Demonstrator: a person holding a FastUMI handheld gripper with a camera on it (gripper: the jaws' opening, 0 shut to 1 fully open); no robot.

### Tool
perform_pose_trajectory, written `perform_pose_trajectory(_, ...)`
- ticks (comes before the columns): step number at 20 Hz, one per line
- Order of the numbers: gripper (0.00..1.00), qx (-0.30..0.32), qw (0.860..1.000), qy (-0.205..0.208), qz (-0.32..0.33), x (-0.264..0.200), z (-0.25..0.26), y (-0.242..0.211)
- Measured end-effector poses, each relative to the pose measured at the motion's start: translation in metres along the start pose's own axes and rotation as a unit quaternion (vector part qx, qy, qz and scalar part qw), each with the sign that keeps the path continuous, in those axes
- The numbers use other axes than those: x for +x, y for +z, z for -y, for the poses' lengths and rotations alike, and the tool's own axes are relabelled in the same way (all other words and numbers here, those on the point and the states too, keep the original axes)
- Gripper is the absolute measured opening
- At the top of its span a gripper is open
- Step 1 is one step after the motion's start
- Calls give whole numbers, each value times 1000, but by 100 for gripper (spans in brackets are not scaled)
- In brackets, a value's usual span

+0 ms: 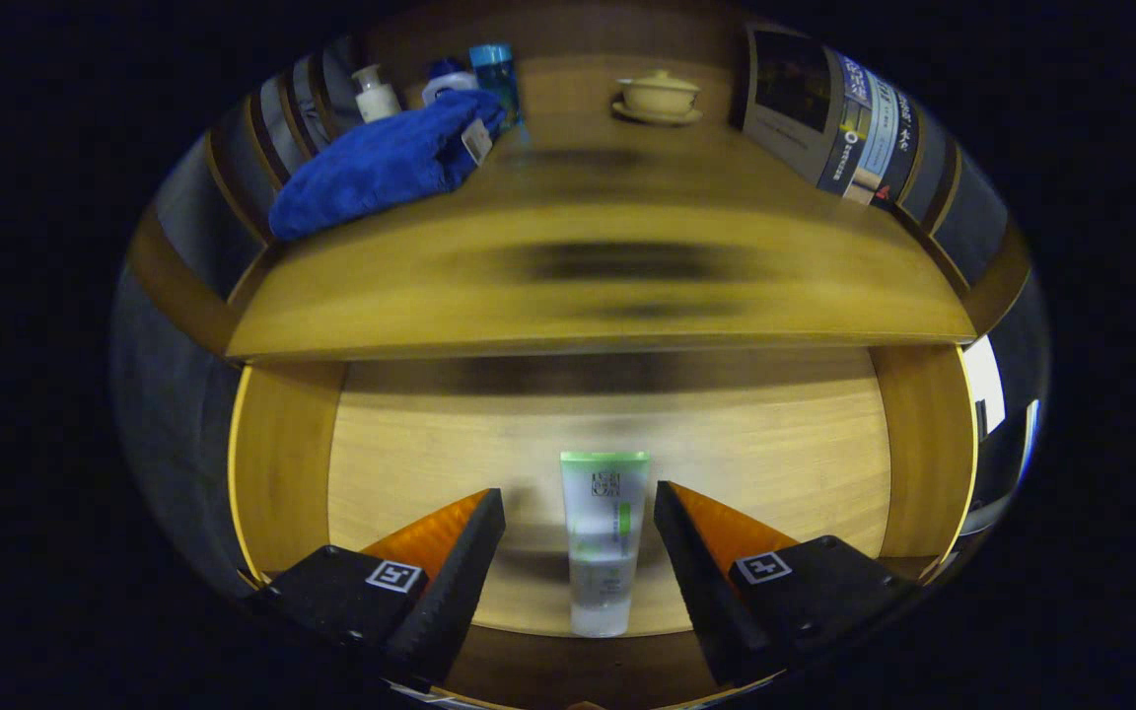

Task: Pull open the drawer, take out the items inside it, and place them on the countertop above the cabinet.

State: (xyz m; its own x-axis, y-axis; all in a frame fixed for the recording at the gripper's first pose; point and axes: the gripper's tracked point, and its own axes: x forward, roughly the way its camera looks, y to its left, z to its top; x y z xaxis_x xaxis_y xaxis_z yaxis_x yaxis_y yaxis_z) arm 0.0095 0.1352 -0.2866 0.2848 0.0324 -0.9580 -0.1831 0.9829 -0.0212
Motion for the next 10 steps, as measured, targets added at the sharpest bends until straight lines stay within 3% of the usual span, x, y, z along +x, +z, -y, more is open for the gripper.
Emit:
perform_pose_trajectory(8,97,22,996,-1,-81,23,2,-30)
perform_pose_trajectory(10,89,24,996,-9,-91,25,6,-33)
